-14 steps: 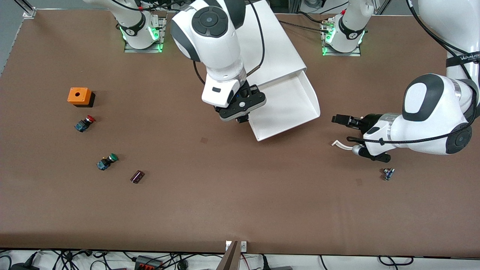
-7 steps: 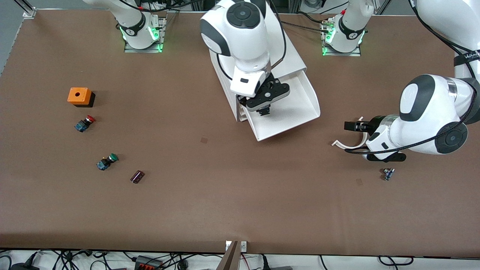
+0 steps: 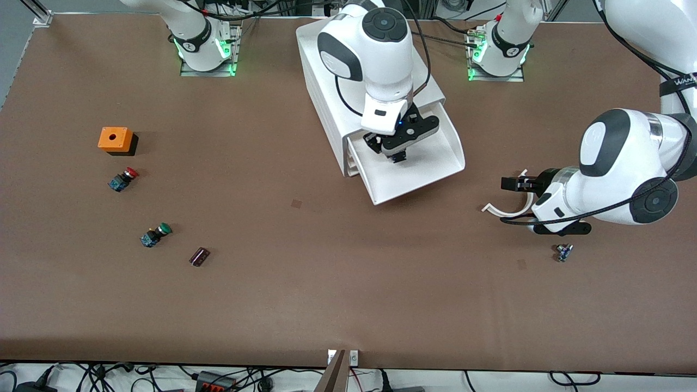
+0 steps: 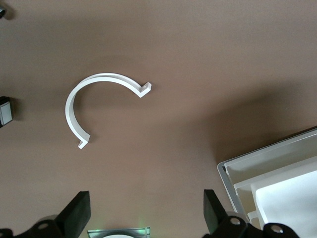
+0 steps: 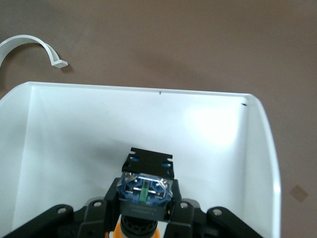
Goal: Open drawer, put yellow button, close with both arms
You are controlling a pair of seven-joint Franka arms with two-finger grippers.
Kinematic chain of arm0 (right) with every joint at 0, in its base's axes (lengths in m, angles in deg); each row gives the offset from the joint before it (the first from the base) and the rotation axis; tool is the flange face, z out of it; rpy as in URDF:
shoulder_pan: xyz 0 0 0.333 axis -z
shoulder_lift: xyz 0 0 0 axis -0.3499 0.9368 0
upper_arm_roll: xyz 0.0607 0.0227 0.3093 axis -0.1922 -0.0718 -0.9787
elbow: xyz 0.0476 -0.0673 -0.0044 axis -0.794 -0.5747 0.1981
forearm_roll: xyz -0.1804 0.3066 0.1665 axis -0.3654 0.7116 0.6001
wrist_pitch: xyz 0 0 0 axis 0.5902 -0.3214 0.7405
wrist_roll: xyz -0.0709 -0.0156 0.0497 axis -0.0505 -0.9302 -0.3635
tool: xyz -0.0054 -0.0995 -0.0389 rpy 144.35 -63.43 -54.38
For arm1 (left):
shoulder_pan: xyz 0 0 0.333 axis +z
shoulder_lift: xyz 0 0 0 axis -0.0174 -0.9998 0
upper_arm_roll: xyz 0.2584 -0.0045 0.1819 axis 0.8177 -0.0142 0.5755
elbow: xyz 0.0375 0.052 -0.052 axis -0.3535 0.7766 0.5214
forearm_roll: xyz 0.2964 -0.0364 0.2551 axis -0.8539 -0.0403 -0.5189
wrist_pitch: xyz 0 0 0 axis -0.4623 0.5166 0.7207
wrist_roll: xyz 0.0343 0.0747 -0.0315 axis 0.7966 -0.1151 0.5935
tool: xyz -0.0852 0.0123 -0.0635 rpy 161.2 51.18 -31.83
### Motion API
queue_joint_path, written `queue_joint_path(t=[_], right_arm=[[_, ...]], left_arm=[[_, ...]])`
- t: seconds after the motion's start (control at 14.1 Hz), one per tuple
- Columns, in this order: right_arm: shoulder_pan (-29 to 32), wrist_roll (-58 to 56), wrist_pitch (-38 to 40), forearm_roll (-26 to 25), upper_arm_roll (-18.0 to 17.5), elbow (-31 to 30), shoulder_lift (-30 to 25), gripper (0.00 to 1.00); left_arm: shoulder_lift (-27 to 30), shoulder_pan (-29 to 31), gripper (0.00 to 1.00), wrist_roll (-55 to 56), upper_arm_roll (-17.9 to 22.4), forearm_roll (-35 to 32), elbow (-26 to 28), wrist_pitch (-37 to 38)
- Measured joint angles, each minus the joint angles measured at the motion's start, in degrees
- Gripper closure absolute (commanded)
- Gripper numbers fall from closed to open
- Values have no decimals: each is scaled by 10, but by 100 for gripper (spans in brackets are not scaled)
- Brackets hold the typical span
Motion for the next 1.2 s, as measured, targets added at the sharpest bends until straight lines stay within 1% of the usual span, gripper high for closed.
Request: queue_joint_path(t=[0.21, 0.28, 0.35, 0.42, 0.49, 0.99, 1.2], right_arm=[[-4, 1, -10, -1, 1, 0, 9, 100], [-4, 1, -13, -1, 1, 1, 11, 97], [-4, 1, -14, -1, 1, 1, 11, 83], [-4, 1, -14, -1, 1, 1, 12, 35], [-4, 1, -15, -1, 1, 1, 12, 0], [-4, 1, -18, -1, 14, 8, 12, 0], [8, 2, 24, -1, 24, 40, 6, 0]], left_arm=[[0, 0, 0, 0, 0, 0, 0, 0], [0, 0, 0, 0, 0, 0, 0, 0], [0, 0, 0, 1, 0, 0, 0, 0], [0, 0, 0, 1, 0, 0, 0, 0], [0, 0, 0, 1, 0, 0, 0, 0], [-1, 0, 0, 1, 0, 0, 0, 0], [-1, -9, 0, 12, -1, 0, 0, -12]])
